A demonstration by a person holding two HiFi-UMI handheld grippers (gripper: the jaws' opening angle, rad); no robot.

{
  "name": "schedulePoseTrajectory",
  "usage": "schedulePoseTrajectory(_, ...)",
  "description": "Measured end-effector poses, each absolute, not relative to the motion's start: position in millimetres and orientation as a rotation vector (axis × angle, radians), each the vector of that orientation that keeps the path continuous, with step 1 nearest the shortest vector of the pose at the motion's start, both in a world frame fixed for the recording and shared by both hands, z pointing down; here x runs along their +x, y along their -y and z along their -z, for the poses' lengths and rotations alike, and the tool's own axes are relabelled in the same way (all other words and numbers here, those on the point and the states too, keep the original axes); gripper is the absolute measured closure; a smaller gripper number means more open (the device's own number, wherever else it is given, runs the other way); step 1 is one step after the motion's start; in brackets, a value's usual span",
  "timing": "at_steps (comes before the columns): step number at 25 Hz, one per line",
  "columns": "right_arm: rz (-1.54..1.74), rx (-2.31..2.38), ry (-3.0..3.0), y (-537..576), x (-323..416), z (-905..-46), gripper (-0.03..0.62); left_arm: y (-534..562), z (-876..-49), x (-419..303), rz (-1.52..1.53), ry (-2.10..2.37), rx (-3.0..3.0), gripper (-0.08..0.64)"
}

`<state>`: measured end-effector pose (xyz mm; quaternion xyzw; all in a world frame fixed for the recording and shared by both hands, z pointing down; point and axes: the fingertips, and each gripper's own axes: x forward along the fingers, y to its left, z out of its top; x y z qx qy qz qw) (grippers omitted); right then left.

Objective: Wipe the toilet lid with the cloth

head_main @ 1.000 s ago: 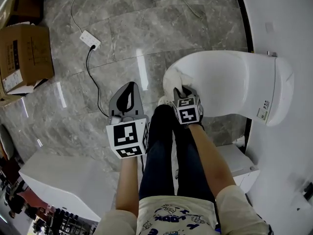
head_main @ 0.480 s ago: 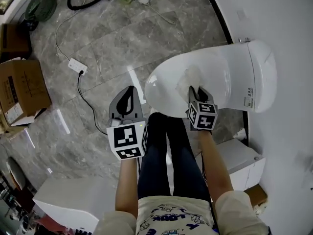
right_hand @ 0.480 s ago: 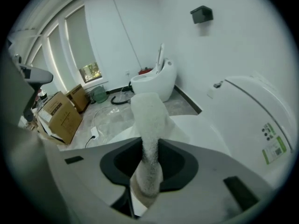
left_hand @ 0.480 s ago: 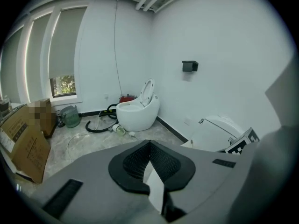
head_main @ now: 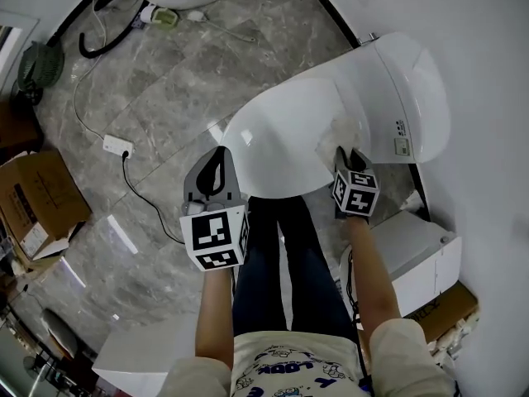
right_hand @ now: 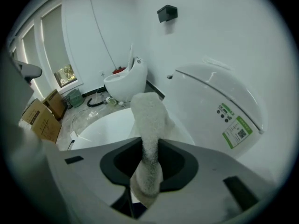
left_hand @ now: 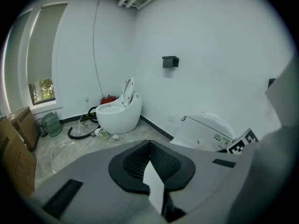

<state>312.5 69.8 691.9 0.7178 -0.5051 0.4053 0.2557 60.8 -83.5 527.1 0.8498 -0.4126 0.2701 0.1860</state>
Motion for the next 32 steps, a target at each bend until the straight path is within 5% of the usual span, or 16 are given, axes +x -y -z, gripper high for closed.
schedulePoseTrajectory(14,-1.193,1.979,1.2,-120,385,-746,0.502,63,-556,136,-0.859,0.994,2.471,0.557)
schedulePoseTrajectory(32,-1.228,1.86,1.178,-127,381,-792,0.502,59,-580,114,-0.901,1.047,2.406,0.557)
